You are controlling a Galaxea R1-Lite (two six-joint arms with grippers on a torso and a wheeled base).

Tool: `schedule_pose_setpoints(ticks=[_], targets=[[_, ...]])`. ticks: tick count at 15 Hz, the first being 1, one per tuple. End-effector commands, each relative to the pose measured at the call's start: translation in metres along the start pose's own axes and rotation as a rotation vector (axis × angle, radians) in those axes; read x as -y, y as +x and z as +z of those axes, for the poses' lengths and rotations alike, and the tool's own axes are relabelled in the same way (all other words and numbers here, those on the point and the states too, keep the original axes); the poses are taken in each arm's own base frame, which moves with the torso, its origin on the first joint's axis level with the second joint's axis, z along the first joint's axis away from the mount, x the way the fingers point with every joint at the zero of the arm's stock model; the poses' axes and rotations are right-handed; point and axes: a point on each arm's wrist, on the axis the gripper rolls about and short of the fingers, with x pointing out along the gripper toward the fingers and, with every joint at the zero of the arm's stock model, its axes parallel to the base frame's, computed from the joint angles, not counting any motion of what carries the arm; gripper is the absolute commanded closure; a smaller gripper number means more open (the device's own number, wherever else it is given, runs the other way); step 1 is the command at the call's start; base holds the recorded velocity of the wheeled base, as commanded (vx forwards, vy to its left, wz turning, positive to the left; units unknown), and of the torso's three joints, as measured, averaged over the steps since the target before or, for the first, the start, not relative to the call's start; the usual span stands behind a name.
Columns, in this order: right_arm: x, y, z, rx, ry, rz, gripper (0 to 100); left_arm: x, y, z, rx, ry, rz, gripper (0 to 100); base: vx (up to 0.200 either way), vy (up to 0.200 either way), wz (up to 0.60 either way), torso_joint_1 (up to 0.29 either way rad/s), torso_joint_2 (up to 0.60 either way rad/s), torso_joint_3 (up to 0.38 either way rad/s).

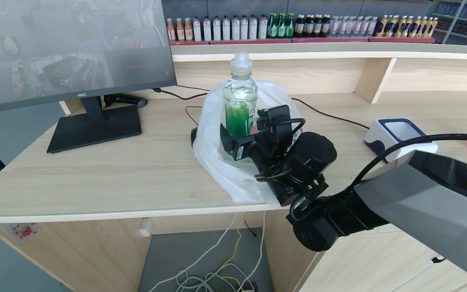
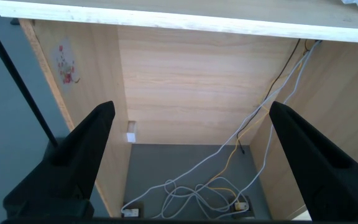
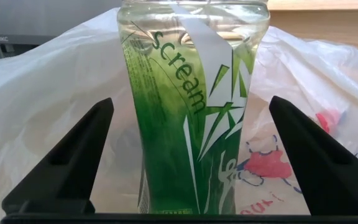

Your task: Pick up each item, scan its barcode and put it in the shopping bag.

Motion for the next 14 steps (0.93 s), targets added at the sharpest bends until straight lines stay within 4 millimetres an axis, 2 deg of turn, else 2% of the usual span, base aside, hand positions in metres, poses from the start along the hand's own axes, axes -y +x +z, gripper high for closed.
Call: schedule_pose_setpoints(ticks=[1, 2, 4, 9, 12, 14], targets=[[0.001, -0.005, 0.015, 0.014, 0.006, 0.004, 0, 0.0, 0.0, 0.0, 0.0, 0.0, -0.001, 0, 0.0, 0.0, 0.0, 0.0, 0.0, 0.0], [0.0, -0.01, 0.022, 0.013, 0.008, 0.01, 0, 0.0, 0.0, 0.0, 0.0, 0.0, 0.001, 0, 0.0, 0.0, 0.0, 0.0, 0.0, 0.0], [0.008, -0.032, 0.044, 0.002, 0.012, 0.022, 0, 0.0, 0.0, 0.0, 0.0, 0.001, 0.001, 0, 0.0, 0.0, 0.0, 0.0, 0.0, 0.0], [0.031, -0.102, 0.097, -0.012, 0.026, 0.041, 0, 0.0, 0.0, 0.0, 0.0, 0.001, 0.001, 0, 0.0, 0.0, 0.0, 0.0, 0.0, 0.0], [0.041, -0.132, 0.114, -0.016, 0.074, 0.042, 0, 0.0, 0.0, 0.0, 0.0, 0.003, 0.001, 0, 0.0, 0.0, 0.0, 0.0, 0.0, 0.0], [0.047, -0.16, 0.111, -0.065, 0.112, 0.045, 0, 0.0, 0.0, 0.0, 0.0, 0.001, 0.001, 0, 0.0, 0.0, 0.0, 0.0, 0.0, 0.0]])
